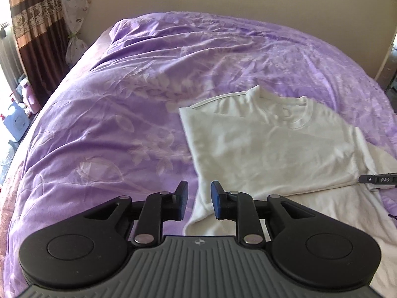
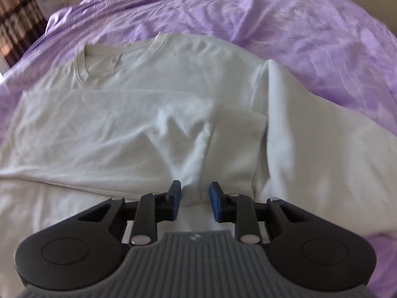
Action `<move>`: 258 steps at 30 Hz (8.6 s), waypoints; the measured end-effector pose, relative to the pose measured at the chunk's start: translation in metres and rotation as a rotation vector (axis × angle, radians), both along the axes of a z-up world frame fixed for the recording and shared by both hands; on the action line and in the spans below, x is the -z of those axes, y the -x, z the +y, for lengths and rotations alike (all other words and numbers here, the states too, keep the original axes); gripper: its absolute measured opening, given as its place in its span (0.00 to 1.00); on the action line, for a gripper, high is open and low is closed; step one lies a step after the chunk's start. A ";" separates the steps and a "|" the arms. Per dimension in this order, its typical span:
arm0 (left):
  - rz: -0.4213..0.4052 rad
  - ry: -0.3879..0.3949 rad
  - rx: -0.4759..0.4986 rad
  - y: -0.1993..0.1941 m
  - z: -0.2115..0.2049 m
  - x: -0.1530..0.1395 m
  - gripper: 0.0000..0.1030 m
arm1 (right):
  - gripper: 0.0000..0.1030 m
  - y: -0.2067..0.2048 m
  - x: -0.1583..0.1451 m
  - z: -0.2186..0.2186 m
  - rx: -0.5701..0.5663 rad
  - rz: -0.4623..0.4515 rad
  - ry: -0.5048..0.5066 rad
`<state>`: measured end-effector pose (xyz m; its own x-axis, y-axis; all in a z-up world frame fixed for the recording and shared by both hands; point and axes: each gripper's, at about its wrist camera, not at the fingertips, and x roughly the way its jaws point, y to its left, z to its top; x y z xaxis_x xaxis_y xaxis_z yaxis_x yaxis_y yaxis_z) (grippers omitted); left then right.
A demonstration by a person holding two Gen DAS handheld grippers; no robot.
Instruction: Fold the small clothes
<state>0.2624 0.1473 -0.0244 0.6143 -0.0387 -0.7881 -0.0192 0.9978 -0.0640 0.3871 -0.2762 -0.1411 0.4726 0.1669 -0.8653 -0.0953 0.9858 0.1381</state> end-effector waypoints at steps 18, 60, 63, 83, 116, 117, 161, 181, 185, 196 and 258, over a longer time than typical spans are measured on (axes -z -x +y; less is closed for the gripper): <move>-0.133 0.036 0.035 0.019 -0.046 -0.053 0.37 | 0.42 0.124 -0.188 -0.220 0.376 -0.194 0.004; 0.040 0.111 -0.004 -0.015 -0.061 0.005 0.40 | 0.02 0.100 -0.223 -0.344 0.718 -0.422 -0.102; 0.027 0.116 -0.006 -0.004 -0.050 -0.002 0.40 | 0.02 0.084 -0.288 -0.299 0.626 -0.502 -0.099; -0.077 0.208 -0.119 0.040 0.059 -0.033 0.40 | 0.02 0.000 -0.301 0.161 -0.087 -0.520 -0.103; 0.038 0.307 -0.098 -0.081 0.027 0.081 0.47 | 0.43 -0.014 -0.069 0.024 0.014 -0.085 -0.023; 0.042 0.294 -0.105 -0.087 0.023 0.086 0.47 | 0.43 -0.014 -0.065 0.000 0.058 -0.081 -0.027; 0.091 -0.010 -0.038 -0.107 -0.005 0.100 0.10 | 0.24 0.007 0.011 -0.076 0.093 0.072 0.021; -0.104 -0.165 0.234 0.062 -0.038 -0.109 0.12 | 0.32 0.135 -0.199 -0.076 -0.144 -0.228 0.075; -0.113 -0.239 0.366 0.103 -0.068 -0.131 0.16 | 0.35 0.180 -0.244 -0.076 -0.197 -0.273 0.117; 0.042 -0.503 0.735 0.202 -0.112 -0.095 0.34 | 0.40 0.289 -0.248 -0.039 -0.510 -0.217 0.293; -0.266 -0.475 0.430 0.231 -0.089 -0.107 0.05 | 0.00 0.353 -0.205 -0.011 -0.636 -0.620 0.723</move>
<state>0.0317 0.0579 0.0824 0.7965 -0.0106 -0.6045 0.3402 0.8344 0.4336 0.0340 -0.2875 0.0634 0.8595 0.0864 -0.5038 -0.4589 0.5644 -0.6862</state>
